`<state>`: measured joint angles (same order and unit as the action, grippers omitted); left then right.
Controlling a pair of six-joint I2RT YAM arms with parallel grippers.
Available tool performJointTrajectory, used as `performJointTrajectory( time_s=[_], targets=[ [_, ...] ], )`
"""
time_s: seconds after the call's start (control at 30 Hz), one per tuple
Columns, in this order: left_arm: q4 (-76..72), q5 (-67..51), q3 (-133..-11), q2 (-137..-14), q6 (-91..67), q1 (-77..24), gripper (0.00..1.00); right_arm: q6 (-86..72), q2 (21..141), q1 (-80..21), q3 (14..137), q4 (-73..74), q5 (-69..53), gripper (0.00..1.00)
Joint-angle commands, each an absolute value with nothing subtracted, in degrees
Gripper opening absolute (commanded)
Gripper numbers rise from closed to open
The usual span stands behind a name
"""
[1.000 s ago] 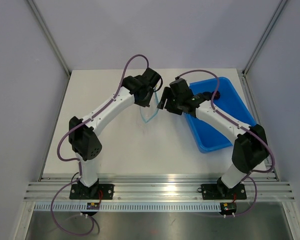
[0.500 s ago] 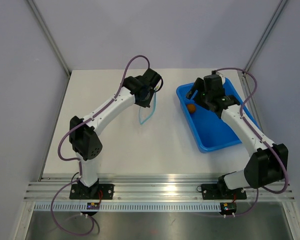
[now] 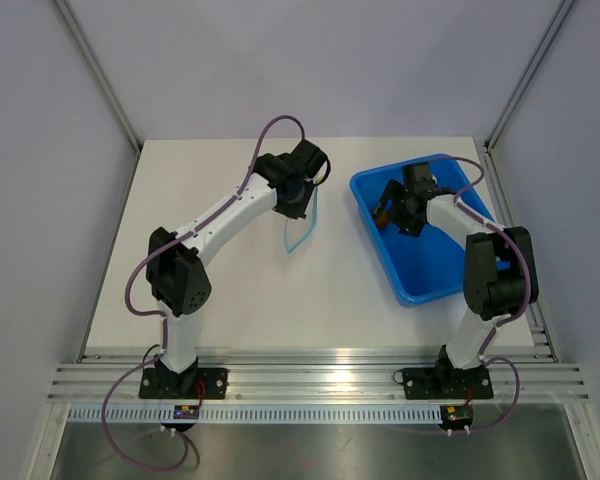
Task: Place the food in the zip-top bag and seal the zipper
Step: Pick up the fake vegetable from the bin.
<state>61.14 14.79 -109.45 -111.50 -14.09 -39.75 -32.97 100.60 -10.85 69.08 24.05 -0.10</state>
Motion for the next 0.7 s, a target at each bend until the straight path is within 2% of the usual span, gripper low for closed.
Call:
performJointTrajectory(
  time_s=[0.0,0.17,0.37,0.67],
  targets=[
    [60.03,13.54,-113.72,-112.67,-14.77,-39.99,0.00,-31.47,103.70,-9.14,71.80,19.78,-3.25,0.90],
    [60.82,13.62,-115.31,-113.82,-14.59,-39.99,0.00,-32.25,107.05,-7.91,71.98,16.09,-6.59,0.90],
    [61.17,13.62,-115.58,-114.17,-14.76,-39.99,0.00,-34.10,109.34,-6.86,70.76,12.13,-6.42,0.83],
    [61.43,12.75,-116.45,-114.79,-14.59,-40.08,0.00,-33.66,112.58,-6.50,73.12,11.16,-5.27,0.85]
  ],
)
